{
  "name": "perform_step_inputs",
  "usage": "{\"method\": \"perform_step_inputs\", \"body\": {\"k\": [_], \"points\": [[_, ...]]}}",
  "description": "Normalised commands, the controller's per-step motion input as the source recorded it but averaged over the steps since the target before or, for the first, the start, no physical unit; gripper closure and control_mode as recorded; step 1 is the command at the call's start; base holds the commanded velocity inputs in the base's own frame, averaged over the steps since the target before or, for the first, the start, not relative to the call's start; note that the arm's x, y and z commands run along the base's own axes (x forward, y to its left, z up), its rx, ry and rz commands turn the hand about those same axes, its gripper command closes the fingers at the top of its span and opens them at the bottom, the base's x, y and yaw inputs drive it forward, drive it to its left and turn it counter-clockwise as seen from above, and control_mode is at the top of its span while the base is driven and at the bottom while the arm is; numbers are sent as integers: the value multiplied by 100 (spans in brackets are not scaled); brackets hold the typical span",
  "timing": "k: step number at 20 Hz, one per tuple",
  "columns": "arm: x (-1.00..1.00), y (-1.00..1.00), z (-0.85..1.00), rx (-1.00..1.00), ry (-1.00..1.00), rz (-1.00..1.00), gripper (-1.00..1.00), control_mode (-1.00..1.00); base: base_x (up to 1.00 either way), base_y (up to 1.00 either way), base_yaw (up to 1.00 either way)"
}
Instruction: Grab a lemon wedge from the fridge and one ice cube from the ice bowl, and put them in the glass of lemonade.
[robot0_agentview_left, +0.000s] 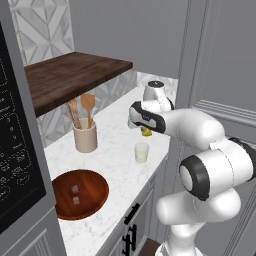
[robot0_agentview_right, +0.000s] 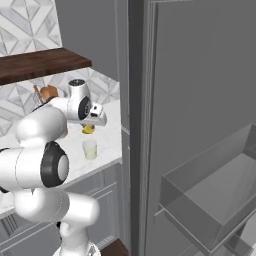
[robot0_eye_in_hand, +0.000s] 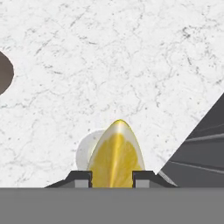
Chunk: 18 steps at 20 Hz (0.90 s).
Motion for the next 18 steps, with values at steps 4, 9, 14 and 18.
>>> {"method": "perform_step_inputs", "body": {"k": [4, 9, 14, 18], "points": [[35, 0, -3, 0, 3, 0, 100, -100, 0, 0, 0], [11, 0, -13, 0, 0, 0, 100, -100, 0, 0, 0], [0, 0, -26, 0, 0, 0, 100, -100, 0, 0, 0], [5, 0, -29, 0, 0, 0, 100, -100, 0, 0, 0]]}}
